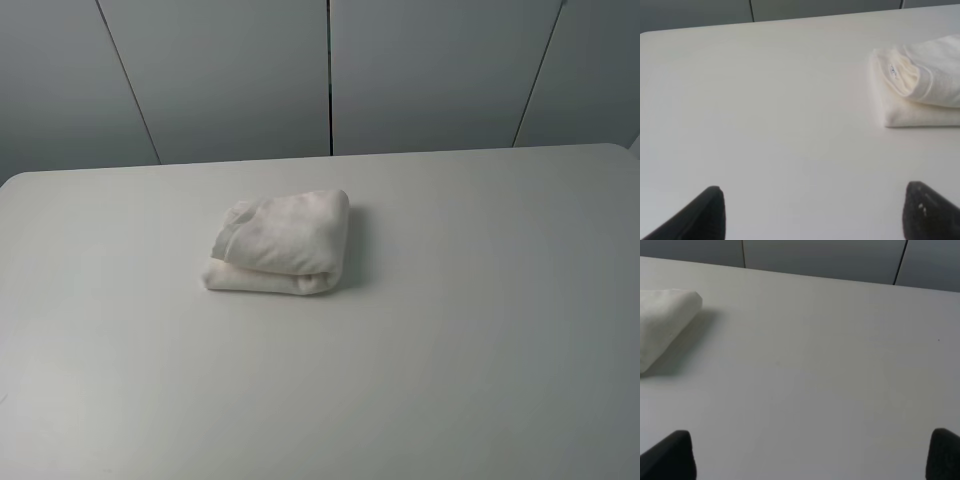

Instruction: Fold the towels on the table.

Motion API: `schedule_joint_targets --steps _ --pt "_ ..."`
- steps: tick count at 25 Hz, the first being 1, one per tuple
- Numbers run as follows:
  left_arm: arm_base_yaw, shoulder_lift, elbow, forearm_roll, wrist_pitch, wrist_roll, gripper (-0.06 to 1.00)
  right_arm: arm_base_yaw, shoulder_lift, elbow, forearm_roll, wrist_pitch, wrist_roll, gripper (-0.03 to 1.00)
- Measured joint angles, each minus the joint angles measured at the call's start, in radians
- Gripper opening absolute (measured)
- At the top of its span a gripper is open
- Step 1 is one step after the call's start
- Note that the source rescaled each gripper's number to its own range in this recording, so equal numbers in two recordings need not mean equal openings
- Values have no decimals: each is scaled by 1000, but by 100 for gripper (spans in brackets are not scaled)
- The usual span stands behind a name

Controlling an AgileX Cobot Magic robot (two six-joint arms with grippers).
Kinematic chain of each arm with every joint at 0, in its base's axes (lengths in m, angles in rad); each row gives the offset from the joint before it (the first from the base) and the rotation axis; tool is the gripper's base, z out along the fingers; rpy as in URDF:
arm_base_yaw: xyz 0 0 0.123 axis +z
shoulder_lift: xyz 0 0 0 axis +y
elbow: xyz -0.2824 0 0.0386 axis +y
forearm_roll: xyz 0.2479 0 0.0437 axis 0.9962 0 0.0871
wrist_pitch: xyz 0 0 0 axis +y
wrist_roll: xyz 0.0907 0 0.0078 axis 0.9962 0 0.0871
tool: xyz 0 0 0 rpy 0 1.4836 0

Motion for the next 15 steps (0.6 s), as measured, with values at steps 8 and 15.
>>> schedule_joint_targets --steps 8,15 --pt "0 0 0 0 0 0 96 -72 0 0 0 0 11 100" --pt "0 0 0 3 0 -8 96 -72 0 0 0 0 11 100"
